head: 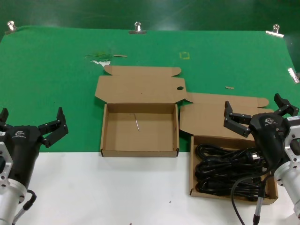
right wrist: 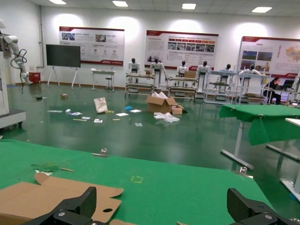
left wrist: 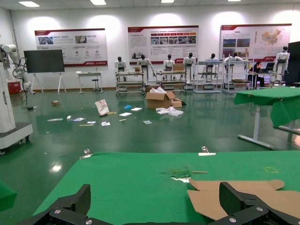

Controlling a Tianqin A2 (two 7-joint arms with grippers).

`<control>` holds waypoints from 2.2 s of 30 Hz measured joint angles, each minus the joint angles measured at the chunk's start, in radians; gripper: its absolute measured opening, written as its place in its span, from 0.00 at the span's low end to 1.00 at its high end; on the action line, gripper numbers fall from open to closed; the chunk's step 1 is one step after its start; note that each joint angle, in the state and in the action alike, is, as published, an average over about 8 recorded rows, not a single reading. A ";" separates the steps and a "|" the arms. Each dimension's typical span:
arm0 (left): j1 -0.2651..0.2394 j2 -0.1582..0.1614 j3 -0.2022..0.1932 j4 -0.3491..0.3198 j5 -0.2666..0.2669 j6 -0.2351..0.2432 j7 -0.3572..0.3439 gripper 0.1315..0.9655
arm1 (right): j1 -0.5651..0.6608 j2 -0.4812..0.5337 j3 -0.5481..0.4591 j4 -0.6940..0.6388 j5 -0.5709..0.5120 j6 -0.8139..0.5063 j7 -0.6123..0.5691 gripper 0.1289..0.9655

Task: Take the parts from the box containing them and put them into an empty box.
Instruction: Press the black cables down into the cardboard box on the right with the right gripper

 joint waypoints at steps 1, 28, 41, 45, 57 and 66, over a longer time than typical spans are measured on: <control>0.000 0.000 0.000 0.000 0.000 0.000 0.000 1.00 | 0.000 0.000 0.000 0.000 0.000 0.000 0.000 1.00; 0.000 0.000 0.000 0.000 0.000 0.000 0.000 1.00 | 0.000 0.000 0.000 0.000 0.000 0.000 0.000 1.00; 0.000 0.000 0.000 0.000 0.000 0.000 0.000 1.00 | 0.000 0.000 0.000 0.000 0.000 0.000 0.000 1.00; 0.000 0.000 0.000 0.000 0.000 0.000 0.000 1.00 | 0.000 0.000 0.000 0.000 0.000 0.000 0.000 1.00; 0.000 0.000 0.000 0.000 0.000 0.000 0.000 0.99 | 0.002 -0.001 -0.003 -0.004 -0.001 0.001 -0.001 1.00; 0.000 0.000 0.000 0.000 0.000 0.000 0.000 0.94 | 0.024 -0.009 -0.022 -0.039 -0.010 -0.002 -0.010 1.00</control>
